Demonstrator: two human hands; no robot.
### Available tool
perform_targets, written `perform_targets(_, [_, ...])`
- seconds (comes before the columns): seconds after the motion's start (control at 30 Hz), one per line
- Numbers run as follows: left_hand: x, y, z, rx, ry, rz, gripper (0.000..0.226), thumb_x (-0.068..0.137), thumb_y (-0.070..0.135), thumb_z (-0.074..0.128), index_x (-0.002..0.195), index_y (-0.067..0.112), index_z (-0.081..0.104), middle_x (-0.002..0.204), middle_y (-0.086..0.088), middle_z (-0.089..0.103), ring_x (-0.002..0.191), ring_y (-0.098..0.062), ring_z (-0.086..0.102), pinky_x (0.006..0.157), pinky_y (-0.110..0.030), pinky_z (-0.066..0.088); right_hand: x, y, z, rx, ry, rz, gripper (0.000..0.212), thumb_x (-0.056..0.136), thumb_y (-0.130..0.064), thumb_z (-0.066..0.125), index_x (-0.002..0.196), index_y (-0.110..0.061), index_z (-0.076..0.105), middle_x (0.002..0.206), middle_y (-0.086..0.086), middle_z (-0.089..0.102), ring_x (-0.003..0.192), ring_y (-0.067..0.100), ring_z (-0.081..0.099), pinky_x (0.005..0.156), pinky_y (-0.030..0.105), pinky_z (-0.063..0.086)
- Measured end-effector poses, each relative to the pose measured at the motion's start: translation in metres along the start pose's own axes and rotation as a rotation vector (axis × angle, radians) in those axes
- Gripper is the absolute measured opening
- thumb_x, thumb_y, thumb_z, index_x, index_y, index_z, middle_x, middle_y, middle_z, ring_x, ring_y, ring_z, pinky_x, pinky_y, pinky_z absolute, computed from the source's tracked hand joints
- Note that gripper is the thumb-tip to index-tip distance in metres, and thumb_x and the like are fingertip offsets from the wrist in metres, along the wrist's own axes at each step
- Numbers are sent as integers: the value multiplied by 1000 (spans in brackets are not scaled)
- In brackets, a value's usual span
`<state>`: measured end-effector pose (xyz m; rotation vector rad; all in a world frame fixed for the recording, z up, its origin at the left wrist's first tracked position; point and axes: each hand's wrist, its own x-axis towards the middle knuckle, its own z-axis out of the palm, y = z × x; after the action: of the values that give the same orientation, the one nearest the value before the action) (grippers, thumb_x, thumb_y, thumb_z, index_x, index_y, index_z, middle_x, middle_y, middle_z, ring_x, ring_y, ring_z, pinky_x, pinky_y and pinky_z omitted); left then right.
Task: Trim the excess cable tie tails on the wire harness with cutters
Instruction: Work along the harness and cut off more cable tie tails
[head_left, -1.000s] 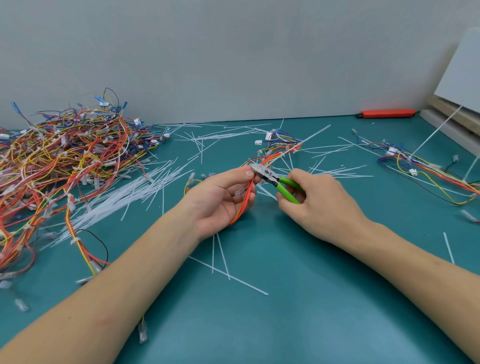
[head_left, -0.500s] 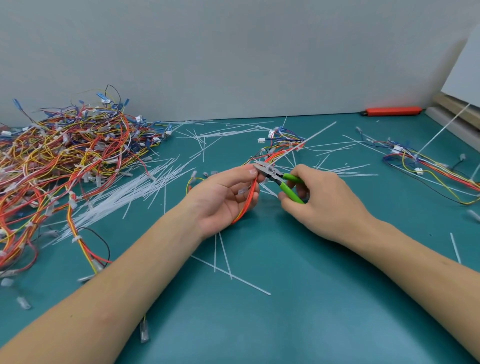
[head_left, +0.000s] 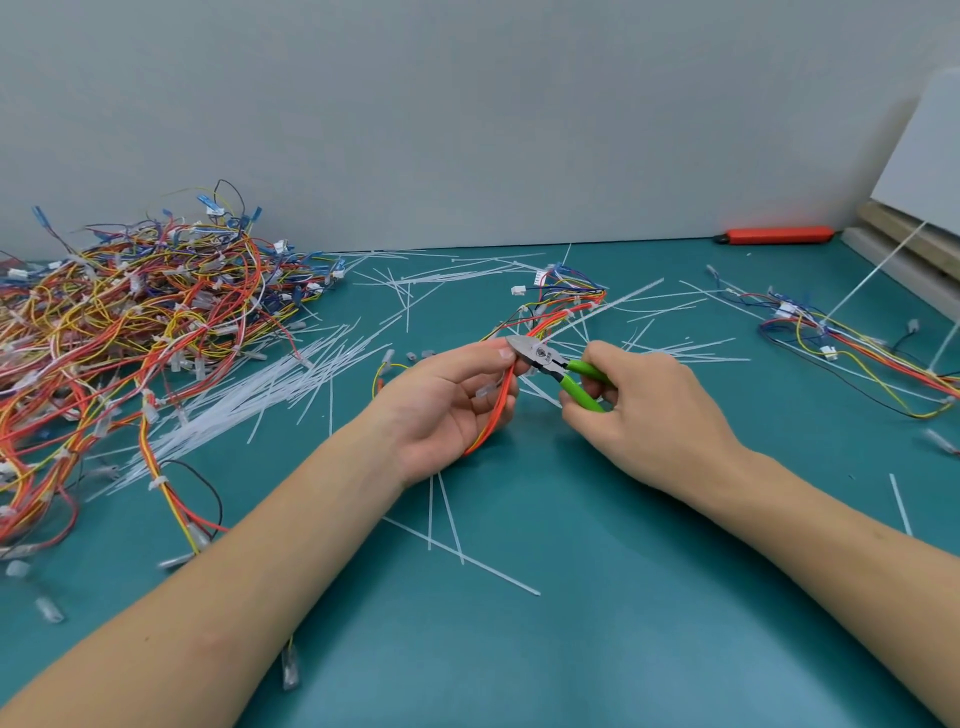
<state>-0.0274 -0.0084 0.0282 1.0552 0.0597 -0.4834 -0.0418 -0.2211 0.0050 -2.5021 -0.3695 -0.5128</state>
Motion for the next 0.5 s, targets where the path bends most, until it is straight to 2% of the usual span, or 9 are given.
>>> perform_targets(0.2, [-2,1,-1,50,-39,20,21,77,15,74,96,14,79,89,-2,72,70,-13,62,60,-24,53,2,-1,-2,-1,42,-52,31,87,-42,70,79,-22,47,68,-4,53,67,24,50,62,41,49])
perform_targets(0.4, [-2,1,0,58,-59,23,30,76,16,73,106,14,79,95,-2,73,69,-13,62,61,-24,54,3,-1,-4,-1,88,-115,37,87,-34,75,75,-26,41,64,-12,45,65,17,45,57,36,41])
perform_targets(0.5, [-3,2,1,67,-64,17,27,76,17,73,102,15,81,94,-1,74,70,-13,62,63,-23,55,2,-1,-4,-15,94,-117,35,87,-34,76,76,-25,44,64,-12,45,67,22,46,58,38,43])
